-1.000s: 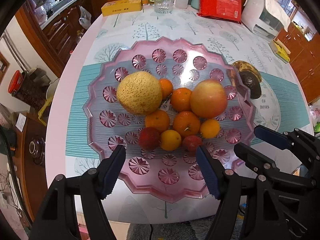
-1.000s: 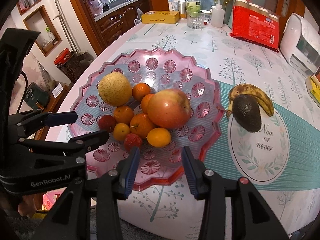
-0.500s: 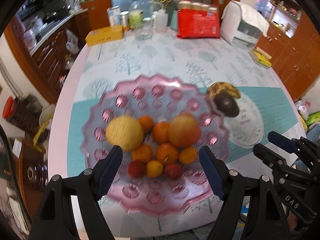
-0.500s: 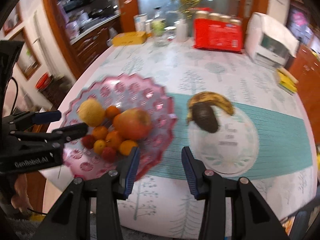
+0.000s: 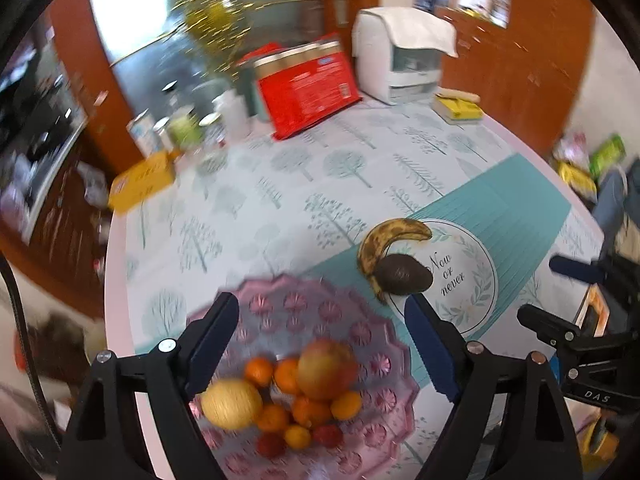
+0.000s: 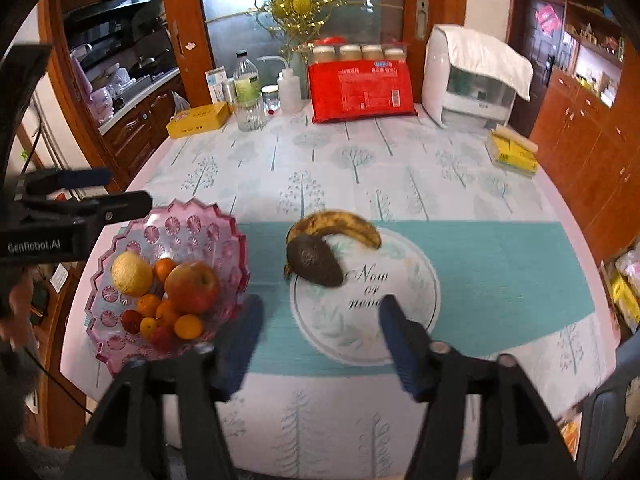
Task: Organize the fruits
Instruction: 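Grasp the banana with the left tool while the right tool grasps the avocado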
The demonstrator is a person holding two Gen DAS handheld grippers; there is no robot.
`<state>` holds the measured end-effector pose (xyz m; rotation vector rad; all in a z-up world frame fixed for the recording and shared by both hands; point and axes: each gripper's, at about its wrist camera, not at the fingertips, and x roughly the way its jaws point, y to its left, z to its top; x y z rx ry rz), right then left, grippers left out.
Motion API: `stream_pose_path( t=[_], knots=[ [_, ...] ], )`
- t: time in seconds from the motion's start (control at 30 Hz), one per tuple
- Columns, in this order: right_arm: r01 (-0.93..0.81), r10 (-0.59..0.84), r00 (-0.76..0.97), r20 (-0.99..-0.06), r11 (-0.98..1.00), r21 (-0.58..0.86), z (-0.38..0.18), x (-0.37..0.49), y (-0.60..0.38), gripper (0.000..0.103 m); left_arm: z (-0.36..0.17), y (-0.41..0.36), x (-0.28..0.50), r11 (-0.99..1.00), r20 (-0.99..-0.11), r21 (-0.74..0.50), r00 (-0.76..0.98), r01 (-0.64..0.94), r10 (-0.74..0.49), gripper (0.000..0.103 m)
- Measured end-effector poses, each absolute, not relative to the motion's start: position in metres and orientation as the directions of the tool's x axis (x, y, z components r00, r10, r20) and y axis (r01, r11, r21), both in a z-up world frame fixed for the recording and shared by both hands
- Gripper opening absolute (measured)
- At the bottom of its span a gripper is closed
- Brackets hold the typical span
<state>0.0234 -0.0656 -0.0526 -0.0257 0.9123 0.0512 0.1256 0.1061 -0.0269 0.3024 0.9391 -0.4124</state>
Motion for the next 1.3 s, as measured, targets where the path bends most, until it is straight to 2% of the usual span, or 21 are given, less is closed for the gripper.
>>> stream_pose_path(
  t=[0.23,0.37,0.63,0.97,1.0,1.07,1.3],
  knots=[
    [-0.153,0.104,0.569,-0.816,0.988,0.02,-0.077,0.068,-0.075,0.067,-0.035,0.076,0.168,0.817,-0.868,0.078,0.442,0.572,-0.226,0.084],
    [-0.193,0.145,0.511,-0.847,0.98,0.051,-0.107,0.1,-0.078,0.067,-0.058,0.061,0.193,0.787,-0.895,0.118,0.409,0.606,-0.18,0.084],
    [-0.301,0.202,0.397,-0.895,0.95,0.081,-0.17,0.149,-0.07,0.067,-0.104,0.052,0.231,0.798,-0.937,0.128,0.335,0.589,-0.097,0.084],
    [-0.39,0.26,0.302,-0.917,0.912,0.13,-0.212,0.175,-0.061,0.069,-0.138,0.032,0.256,0.796,-0.958,0.145,0.284,0.588,-0.035,0.084],
    [-0.397,0.275,0.291,-0.917,0.906,0.146,-0.215,0.176,-0.061,0.069,-0.141,0.029,0.257,0.794,-0.96,0.147,0.279,0.589,-0.03,0.084],
    [-0.412,0.309,0.292,-0.905,0.895,0.173,-0.218,0.175,-0.063,0.059,-0.147,0.024,0.26,0.793,-0.964,0.143,0.266,0.593,-0.025,0.084],
    [-0.398,0.313,0.309,-0.898,0.9,0.176,-0.218,0.159,-0.083,0.059,-0.173,-0.009,0.267,0.767,-0.976,0.132,0.218,0.628,-0.011,0.084]
  ],
)
